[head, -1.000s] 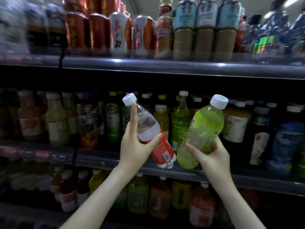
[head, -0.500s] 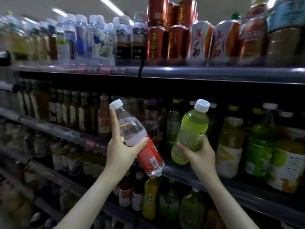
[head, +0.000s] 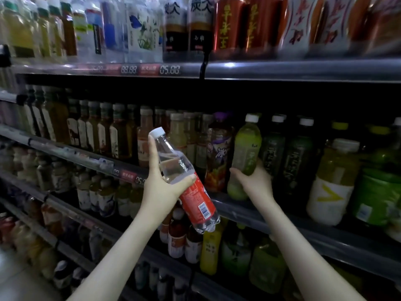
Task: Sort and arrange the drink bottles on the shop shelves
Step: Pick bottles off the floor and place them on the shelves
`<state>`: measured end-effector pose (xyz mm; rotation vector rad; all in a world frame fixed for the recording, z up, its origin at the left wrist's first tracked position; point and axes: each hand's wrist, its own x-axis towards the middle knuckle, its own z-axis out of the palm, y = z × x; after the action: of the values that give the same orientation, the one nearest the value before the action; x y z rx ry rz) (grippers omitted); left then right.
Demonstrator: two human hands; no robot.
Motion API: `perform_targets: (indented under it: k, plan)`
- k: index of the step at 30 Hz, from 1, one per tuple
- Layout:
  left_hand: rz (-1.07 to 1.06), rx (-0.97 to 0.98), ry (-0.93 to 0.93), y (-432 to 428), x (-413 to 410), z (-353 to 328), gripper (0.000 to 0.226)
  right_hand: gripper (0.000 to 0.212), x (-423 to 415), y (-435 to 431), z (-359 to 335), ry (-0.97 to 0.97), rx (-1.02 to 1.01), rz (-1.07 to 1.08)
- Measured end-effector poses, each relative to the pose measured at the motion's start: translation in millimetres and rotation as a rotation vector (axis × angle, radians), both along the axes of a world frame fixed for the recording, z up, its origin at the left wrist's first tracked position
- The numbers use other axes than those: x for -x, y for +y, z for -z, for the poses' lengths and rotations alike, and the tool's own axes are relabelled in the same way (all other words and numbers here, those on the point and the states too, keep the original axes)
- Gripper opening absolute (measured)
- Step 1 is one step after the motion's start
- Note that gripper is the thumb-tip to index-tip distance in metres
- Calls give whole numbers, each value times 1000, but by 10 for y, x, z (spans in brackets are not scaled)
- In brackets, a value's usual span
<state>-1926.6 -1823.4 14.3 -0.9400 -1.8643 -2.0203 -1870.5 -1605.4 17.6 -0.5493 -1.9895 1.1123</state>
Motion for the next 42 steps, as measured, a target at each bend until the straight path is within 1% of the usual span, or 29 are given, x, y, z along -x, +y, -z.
perform_targets:
  k: [2, 4, 7, 9, 11, 12, 14, 16, 20, 24, 28, 31, 34, 36, 38, 39, 42]
  plan:
    - [54, 26, -22, 92, -24, 38, 119, 63, -39, 22, -7, -10, 29, -8]
    - [112, 52, -50, 192, -71, 75, 119, 63, -144, 8, -39, -52, 13, -51]
    - [226, 76, -88, 348, -168, 134, 120, 76, -377, -56, -48, -120, -57, -66]
    - [312, 79, -127, 449, -266, 176, 119, 81, -614, -124, -10, -85, -72, -39]
    - [385, 82, -163, 551, -384, 214, 118, 78, -903, -188, 61, -15, -14, -139]
    - [422, 83, -173, 608, -460, 228, 119, 78, -1063, -214, 98, -28, 16, -222]
    - [492, 90, -175, 740, -643, 248, 120, 82, -1399, -263, 172, -162, 17, -346]
    - [568, 117, -154, 888, -882, 251, 118, 82, -1710, -254, 247, -262, 0, -365]
    - [711, 230, -64, 1243, -1500, 239, 115, 67, -2369, -105, 352, -254, 98, -229]
    - [904, 331, 53, 1636, -2383, 247, 112, 48, -3342, 14, 424, -245, 186, -45]
    - [1127, 402, 160, 2029, -3539, 184, 107, 45, -4605, 109, 451, -164, 216, 198]
    - [1277, 387, 149, 2314, -4506, 93, 90, 47, -5619, 159, 413, -119, 205, 376]
    - [1264, 362, 191, 2594, -5371, 49, 71, 47, -6573, 212, 341, -60, 196, 531]
    - [1247, 347, 181, 2769, -5858, 36, 59, 48, -7121, 279, 266, -28, 178, 603]
    - [1233, 337, 192, 2948, -6273, 44, 40, 49, -7569, 370, 191, 6, 162, 659]
    - [1220, 340, 212, 3043, -6454, 46, 36, 49, -7759, 431, 161, 31, 154, 685]
    - [1182, 352, 271, 3350, -6921, 27, 38, 48, -8227, 695, 123, 117, 136, 750]
